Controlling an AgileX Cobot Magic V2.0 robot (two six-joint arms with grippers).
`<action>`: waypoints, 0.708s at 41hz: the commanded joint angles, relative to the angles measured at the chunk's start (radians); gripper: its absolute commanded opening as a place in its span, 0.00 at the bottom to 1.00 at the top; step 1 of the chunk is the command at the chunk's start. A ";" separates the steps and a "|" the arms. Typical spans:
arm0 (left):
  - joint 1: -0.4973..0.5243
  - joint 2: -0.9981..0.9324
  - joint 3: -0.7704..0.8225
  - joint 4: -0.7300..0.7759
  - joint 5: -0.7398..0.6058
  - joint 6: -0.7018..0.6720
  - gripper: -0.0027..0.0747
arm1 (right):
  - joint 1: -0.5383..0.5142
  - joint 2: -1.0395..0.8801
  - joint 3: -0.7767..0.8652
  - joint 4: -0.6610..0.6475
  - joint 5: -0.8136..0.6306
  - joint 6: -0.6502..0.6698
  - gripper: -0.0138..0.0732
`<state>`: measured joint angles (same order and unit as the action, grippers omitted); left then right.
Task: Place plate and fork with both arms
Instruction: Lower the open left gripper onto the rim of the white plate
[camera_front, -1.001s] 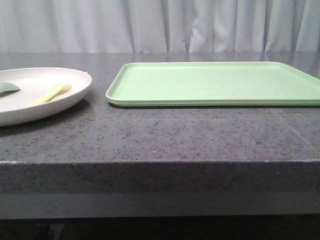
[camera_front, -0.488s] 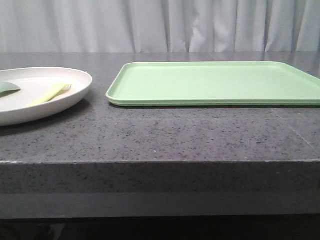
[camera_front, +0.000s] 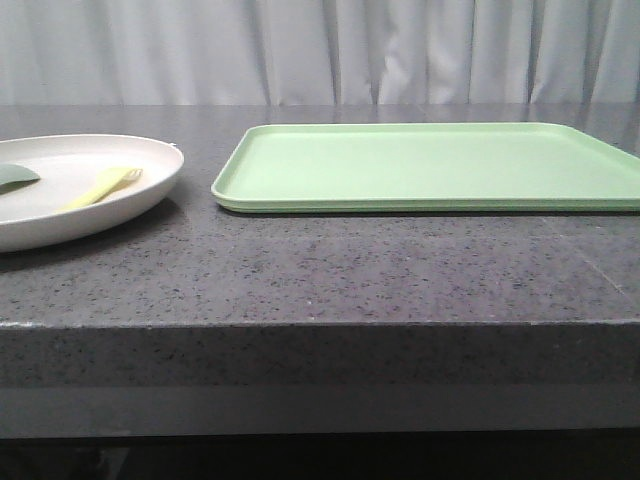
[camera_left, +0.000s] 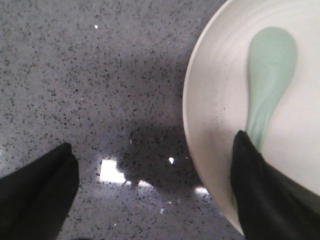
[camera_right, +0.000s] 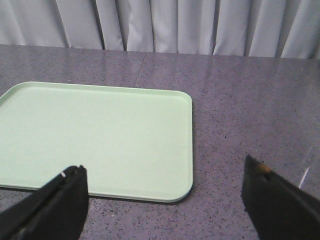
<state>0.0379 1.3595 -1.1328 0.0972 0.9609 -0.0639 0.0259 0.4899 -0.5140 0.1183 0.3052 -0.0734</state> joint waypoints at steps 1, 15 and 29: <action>-0.004 0.029 -0.055 0.003 -0.008 -0.004 0.72 | 0.000 0.010 -0.039 0.004 -0.081 -0.003 0.90; -0.004 0.126 -0.060 -0.069 -0.057 -0.004 0.69 | 0.000 0.010 -0.039 0.004 -0.080 -0.003 0.90; -0.004 0.173 -0.060 -0.103 -0.063 -0.004 0.69 | 0.000 0.010 -0.038 0.004 -0.082 -0.003 0.90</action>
<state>0.0379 1.5611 -1.1599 0.0000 0.9268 -0.0639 0.0259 0.4899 -0.5140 0.1205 0.3052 -0.0734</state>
